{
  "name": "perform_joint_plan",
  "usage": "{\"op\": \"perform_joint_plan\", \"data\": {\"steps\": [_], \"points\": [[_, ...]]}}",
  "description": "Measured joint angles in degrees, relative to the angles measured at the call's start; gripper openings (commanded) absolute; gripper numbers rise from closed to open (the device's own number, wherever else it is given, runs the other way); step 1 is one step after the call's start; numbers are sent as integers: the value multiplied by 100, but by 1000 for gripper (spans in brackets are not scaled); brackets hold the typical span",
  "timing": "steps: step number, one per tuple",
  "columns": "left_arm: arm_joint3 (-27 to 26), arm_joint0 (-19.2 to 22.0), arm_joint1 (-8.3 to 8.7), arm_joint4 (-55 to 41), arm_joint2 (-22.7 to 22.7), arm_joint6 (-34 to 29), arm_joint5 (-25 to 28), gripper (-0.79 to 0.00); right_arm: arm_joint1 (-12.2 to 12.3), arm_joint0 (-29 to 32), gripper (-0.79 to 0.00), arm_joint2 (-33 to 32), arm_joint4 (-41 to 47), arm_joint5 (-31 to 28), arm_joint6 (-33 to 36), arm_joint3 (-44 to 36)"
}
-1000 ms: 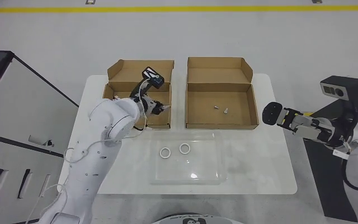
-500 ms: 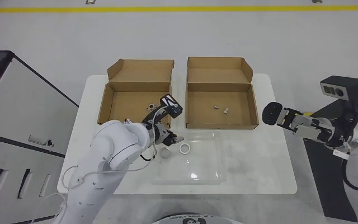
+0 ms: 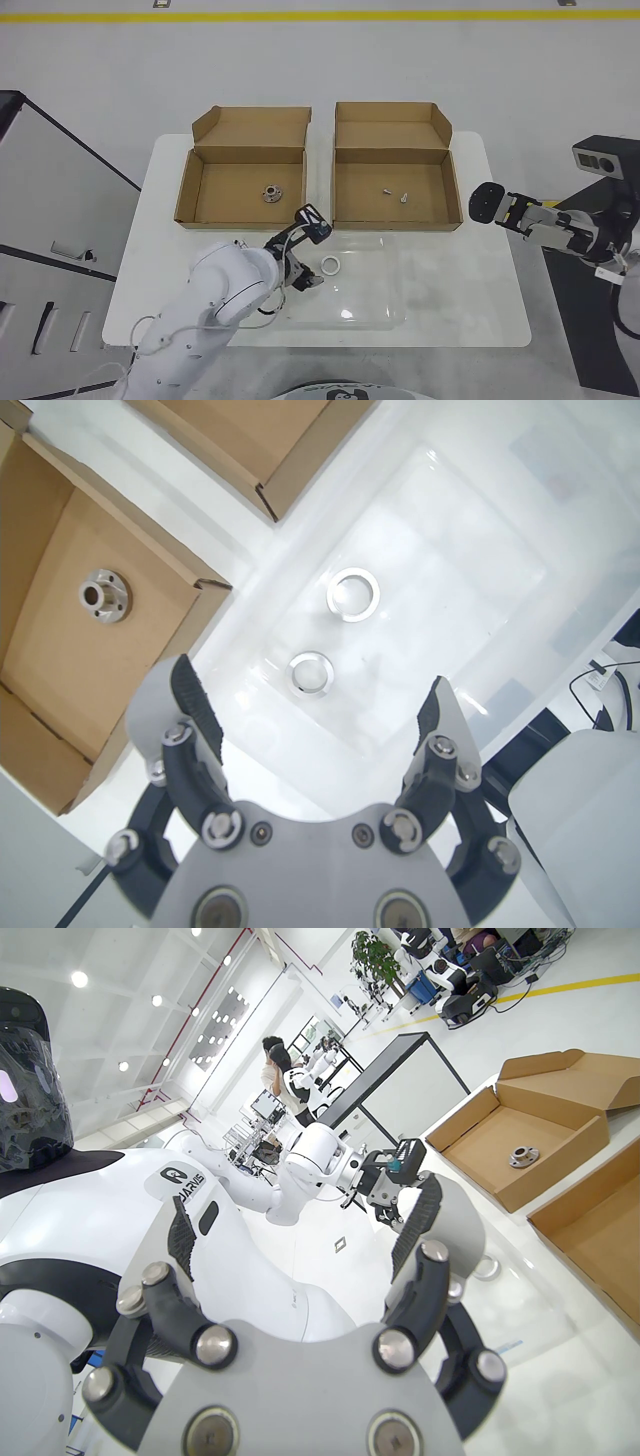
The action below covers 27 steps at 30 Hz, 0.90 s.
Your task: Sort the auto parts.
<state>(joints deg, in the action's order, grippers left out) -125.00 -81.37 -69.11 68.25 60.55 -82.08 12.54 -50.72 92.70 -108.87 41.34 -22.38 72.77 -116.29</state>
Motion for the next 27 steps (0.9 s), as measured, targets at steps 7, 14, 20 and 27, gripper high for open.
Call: {"op": "perform_joint_plan", "data": {"steps": [7, 14, 20, 27], "points": [[130, -108, -26, -58, -197, 211, -518, 0, 0, 0, 0, 0, 0, 0, 0, 0], [195, -22, -90, -266, -473, 305, -1101, 0, 0, 0, 0, 0, 0, 0, 0, 0], [342, 155, -124, -242, -645, 348, -1240, 0, 0, 0, 0, 0, 0, 0, 0, 0], [652, 414, -191, -416, -892, 449, -1351, -12, 0, 0, 0, 0, 0, 0, 0, 0]]}}
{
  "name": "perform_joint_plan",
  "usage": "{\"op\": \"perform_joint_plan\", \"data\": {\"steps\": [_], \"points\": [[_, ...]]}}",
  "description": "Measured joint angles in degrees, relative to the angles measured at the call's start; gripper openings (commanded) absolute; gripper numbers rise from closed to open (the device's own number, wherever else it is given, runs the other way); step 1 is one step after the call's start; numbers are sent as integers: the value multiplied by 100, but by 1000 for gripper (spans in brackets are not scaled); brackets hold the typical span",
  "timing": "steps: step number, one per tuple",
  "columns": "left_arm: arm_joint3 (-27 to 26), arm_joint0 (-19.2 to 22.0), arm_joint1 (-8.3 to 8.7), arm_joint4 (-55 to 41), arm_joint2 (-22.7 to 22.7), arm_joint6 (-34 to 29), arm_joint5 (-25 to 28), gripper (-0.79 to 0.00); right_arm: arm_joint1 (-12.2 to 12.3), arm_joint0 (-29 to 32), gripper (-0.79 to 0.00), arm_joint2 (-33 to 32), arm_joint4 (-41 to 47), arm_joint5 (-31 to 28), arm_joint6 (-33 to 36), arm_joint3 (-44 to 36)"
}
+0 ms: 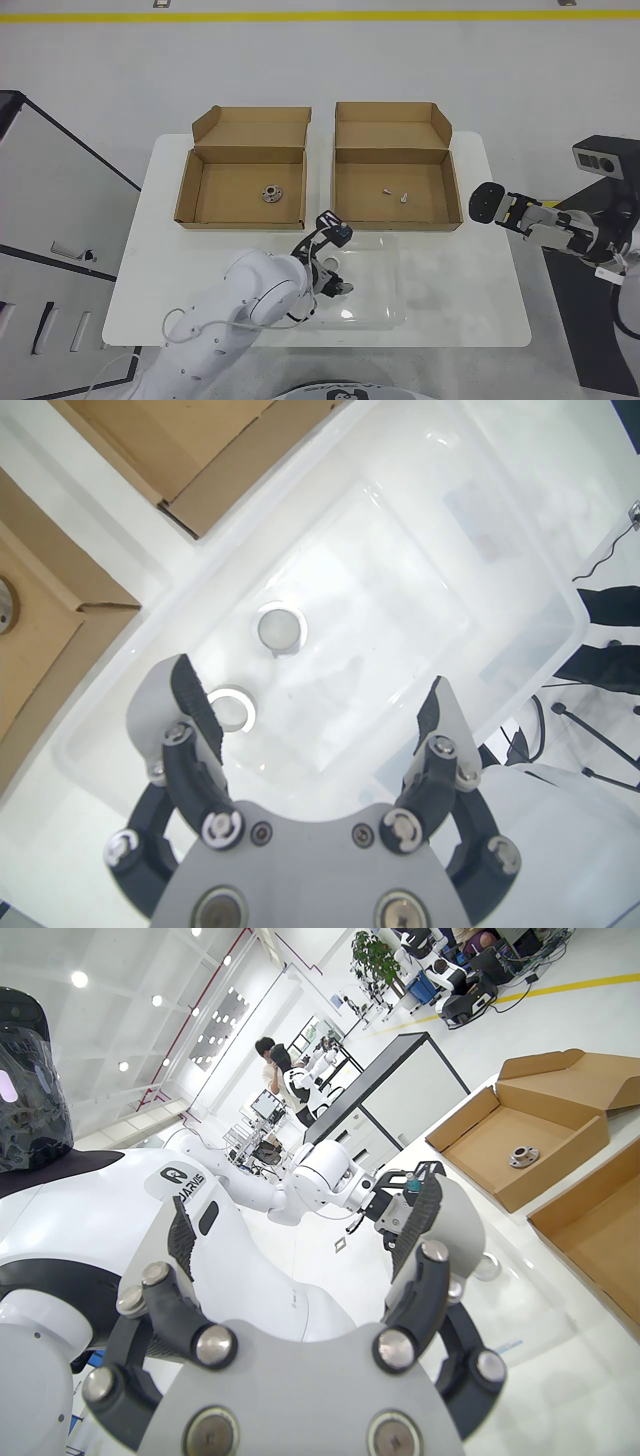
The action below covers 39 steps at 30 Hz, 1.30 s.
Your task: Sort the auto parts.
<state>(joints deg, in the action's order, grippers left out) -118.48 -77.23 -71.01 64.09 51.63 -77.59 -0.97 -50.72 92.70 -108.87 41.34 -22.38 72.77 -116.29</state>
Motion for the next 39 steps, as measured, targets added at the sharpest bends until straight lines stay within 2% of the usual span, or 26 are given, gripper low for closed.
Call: {"op": "perform_joint_plan", "data": {"steps": [10, 12, 24, 34, 39], "points": [[244, 70, -10, -17, -106, 4, -23, -120, 0, 0, 0, 0, 0, 0, 0, 0], [351, 111, -20, -12, -141, 79, -24, -185, 0, 0, 0, 0, 0, 0, 0, 0], [1018, 368, -64, 373, -409, 355, 161, -400, 0, 0, 0, 0, 0, 0, 0, 0], [1113, 391, -46, 574, -340, 399, 266, -511, 0, 0, 0, 0, 0, 0, 0, 0], [1225, 414, -56, 680, -414, 499, 368, -520, 0, 0, 0, 0, 0, 0, 0, 0]]}}
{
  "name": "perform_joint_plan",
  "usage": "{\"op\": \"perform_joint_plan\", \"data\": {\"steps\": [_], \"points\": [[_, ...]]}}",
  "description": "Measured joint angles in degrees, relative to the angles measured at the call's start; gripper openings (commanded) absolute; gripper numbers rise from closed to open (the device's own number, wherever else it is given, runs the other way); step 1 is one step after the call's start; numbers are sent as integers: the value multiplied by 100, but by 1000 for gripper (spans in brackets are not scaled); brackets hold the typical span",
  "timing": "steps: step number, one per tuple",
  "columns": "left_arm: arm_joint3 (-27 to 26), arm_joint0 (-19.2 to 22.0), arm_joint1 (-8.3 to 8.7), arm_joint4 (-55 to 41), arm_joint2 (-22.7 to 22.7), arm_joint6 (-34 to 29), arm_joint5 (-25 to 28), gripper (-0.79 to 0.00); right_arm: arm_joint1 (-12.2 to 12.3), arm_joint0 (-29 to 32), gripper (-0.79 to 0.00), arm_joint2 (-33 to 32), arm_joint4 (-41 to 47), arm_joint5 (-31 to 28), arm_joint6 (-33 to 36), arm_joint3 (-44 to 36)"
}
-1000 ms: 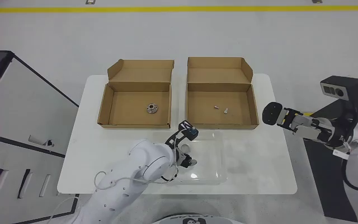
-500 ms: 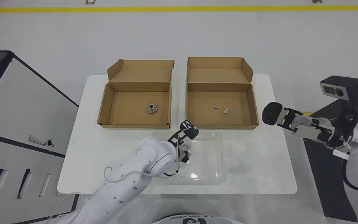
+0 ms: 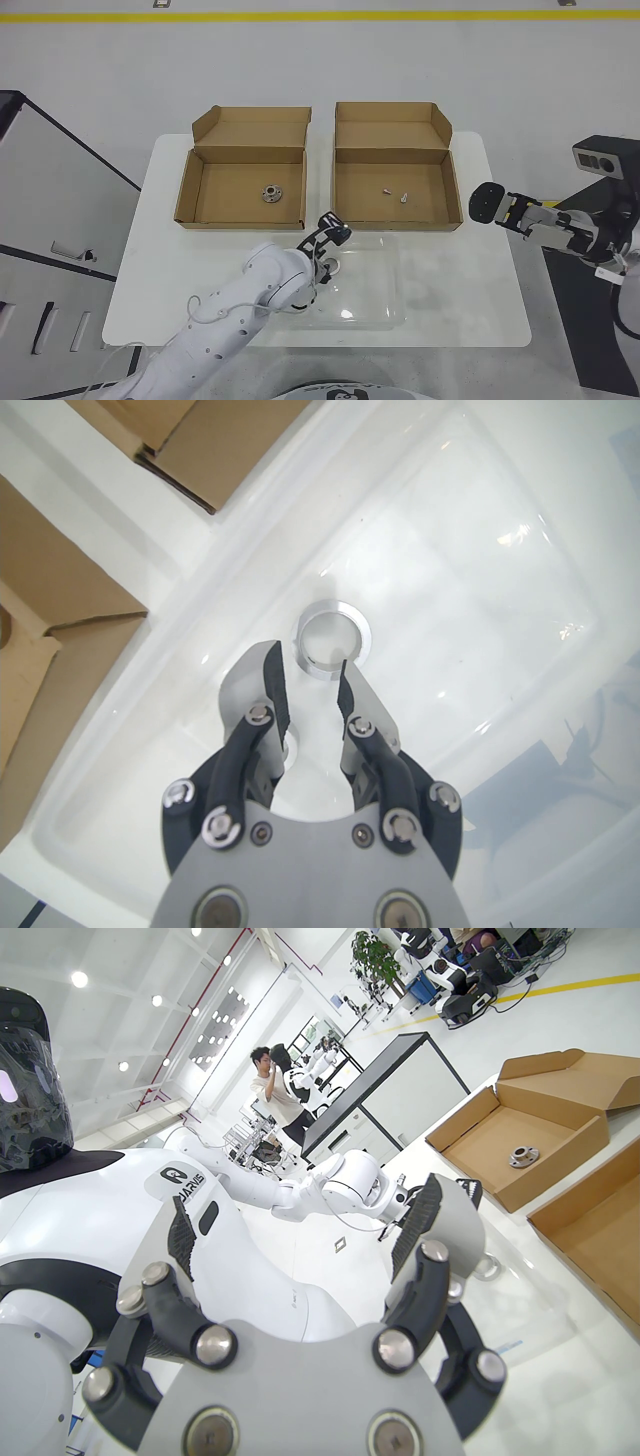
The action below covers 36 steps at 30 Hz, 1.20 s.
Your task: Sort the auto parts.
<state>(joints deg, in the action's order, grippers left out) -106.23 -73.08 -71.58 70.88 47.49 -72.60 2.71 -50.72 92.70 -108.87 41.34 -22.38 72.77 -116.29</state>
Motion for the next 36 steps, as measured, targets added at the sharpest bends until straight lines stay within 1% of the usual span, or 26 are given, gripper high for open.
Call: {"op": "perform_joint_plan", "data": {"steps": [9, 18, 21, 23, 28, 34, 36], "points": [[239, 103, -29, 226, -142, 130, 187, -536, 0, 0, 0, 0, 0, 0, 0, 0], [347, 177, -48, 385, -209, 174, 368, -542, 0, 0, 0, 0, 0, 0, 0, 0], [377, 194, -52, 432, -244, 162, 470, -591, 0, 0, 0, 0, 0, 0, 0, 0], [389, 205, -55, 455, -271, 149, 546, -597, 0, 0, 0, 0, 0, 0, 0, 0], [351, 227, -58, 464, -345, 48, 820, -566, 0, 0, 0, 0, 0, 0, 0, 0], [277, 195, -45, 371, -362, -143, 1060, -499, 0, 0, 0, 0, 0, 0, 0, 0], [248, 181, -37, 347, -358, -209, 1137, -499, 0, 0, 0, 0, 0, 0, 0, 0]]}}
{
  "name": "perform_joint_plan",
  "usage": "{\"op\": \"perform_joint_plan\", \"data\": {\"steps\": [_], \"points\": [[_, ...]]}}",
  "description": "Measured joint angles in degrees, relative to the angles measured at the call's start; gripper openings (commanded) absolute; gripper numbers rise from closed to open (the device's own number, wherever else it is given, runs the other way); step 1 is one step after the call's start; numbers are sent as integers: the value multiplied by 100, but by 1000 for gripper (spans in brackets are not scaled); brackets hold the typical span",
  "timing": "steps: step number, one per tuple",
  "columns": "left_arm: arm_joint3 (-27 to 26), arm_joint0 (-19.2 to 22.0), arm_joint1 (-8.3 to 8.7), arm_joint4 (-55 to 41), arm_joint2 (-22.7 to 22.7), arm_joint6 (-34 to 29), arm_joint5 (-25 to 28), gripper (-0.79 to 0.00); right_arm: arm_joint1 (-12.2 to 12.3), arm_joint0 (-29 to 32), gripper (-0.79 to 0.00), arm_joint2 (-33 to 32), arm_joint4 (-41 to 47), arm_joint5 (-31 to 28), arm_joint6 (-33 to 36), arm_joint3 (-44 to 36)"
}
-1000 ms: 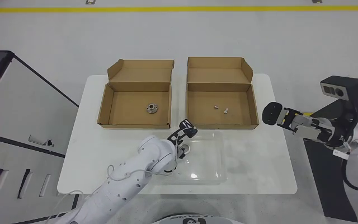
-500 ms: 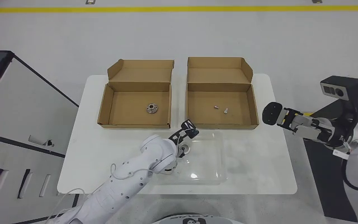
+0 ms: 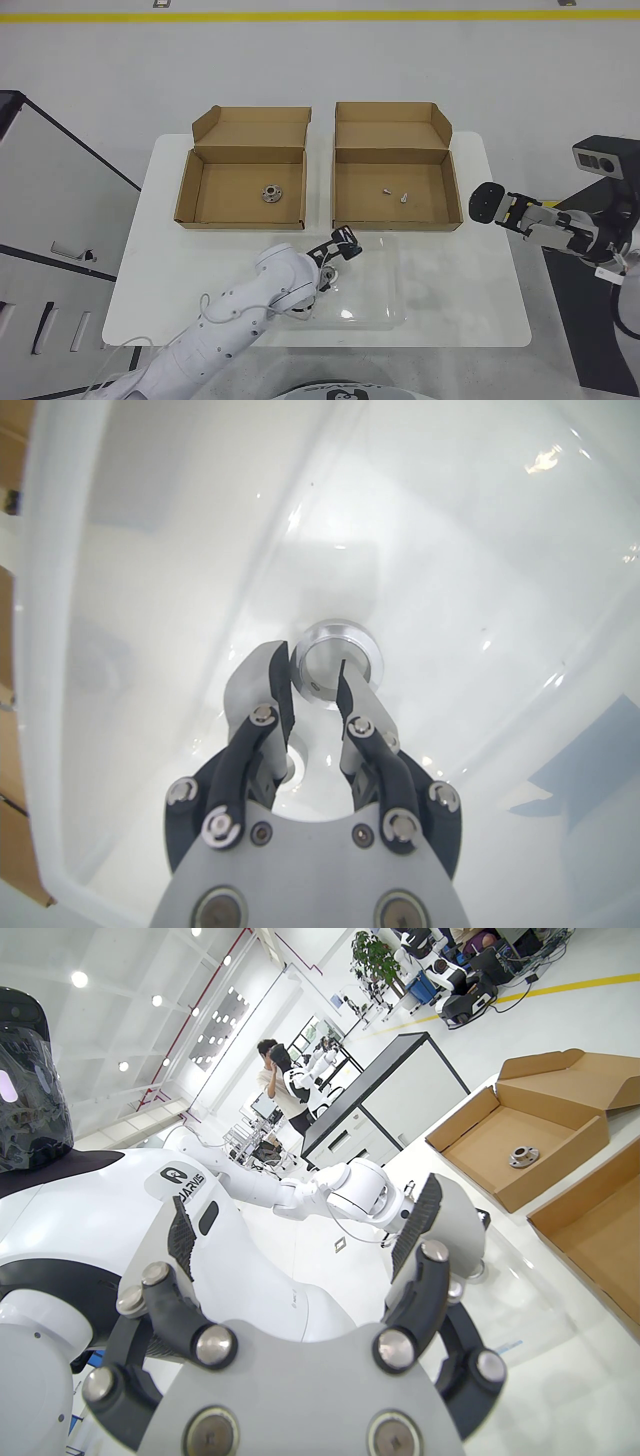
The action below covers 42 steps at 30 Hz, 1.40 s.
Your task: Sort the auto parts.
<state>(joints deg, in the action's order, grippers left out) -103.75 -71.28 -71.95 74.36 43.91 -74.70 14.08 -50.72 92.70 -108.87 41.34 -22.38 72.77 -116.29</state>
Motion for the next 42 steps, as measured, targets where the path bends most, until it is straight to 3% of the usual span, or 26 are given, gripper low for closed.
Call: {"op": "perform_joint_plan", "data": {"steps": [14, 24, 42], "points": [[-232, -22, 44, -242, -6, -348, 429, -474, 0, 0, 0, 0, 0, 0, 0, 0], [21, 137, -8, -328, -101, -154, 240, -545, 0, 0, 0, 0, 0, 0, 0, 0], [20, 229, -2, -358, -104, -235, 249, -468, 0, 0, 0, 0, 0, 0, 0, 0]]}}
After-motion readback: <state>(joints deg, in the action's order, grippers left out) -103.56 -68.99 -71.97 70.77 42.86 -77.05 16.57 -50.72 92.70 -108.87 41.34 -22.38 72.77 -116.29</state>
